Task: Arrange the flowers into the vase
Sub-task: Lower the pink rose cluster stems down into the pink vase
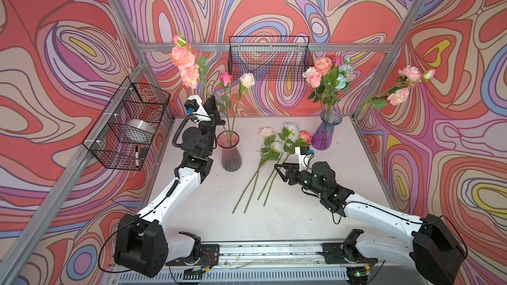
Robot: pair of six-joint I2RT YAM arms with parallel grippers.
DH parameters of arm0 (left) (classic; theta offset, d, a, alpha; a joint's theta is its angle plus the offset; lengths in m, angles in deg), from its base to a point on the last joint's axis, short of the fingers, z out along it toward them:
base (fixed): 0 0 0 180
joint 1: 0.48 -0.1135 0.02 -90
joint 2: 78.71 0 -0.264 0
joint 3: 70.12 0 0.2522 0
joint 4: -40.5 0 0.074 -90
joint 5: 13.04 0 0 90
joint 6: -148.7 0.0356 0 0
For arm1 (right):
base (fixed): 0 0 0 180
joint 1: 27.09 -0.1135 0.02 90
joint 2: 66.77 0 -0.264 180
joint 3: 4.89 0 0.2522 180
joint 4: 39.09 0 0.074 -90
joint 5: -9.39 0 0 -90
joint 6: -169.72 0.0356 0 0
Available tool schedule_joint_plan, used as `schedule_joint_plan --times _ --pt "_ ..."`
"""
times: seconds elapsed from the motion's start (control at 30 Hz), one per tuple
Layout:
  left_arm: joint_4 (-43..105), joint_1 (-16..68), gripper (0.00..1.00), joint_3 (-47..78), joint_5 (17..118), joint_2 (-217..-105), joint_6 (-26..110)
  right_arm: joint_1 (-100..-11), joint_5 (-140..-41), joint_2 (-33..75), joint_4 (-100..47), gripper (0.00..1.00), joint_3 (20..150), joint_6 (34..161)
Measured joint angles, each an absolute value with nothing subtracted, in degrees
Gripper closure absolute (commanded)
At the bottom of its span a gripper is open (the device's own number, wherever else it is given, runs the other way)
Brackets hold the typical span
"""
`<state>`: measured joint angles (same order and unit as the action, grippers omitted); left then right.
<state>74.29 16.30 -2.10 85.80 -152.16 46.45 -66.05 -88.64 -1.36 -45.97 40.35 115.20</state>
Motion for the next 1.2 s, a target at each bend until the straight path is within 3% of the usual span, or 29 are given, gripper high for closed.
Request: schedule_joint_plan --times 0.2,0.37,0.5,0.8,1.07,1.2 --pt "72.8 16.3 1.0 -10.8 86.9 -150.0 43.3 -66.0 -88.1 -1.2 -45.4 0.39 40.3 115.1" --pt "71.0 16.3 0.86 -11.4 86.6 -149.2 42.0 -66.0 -88.1 0.0 -45.5 0.4 40.3 115.2" --pt "67.5 16.3 0.69 -11.4 86.2 -149.0 42.0 -66.0 -88.1 0.3 -45.5 0.4 40.3 115.5" --pt "55.8 16.3 0.58 -10.2 84.4 -148.1 42.2 -66.0 -88.1 -1.3 -44.4 0.4 39.9 115.6" --pt "43.2 16.3 0.4 -6.9 80.1 -140.4 42.2 -66.0 -87.6 -2.2 -43.0 0.4 39.9 115.6" --pt "35.9 16.3 0.36 -4.4 77.5 -134.7 42.6 -66.0 -87.2 -2.2 -41.5 0.4 40.0 115.5"
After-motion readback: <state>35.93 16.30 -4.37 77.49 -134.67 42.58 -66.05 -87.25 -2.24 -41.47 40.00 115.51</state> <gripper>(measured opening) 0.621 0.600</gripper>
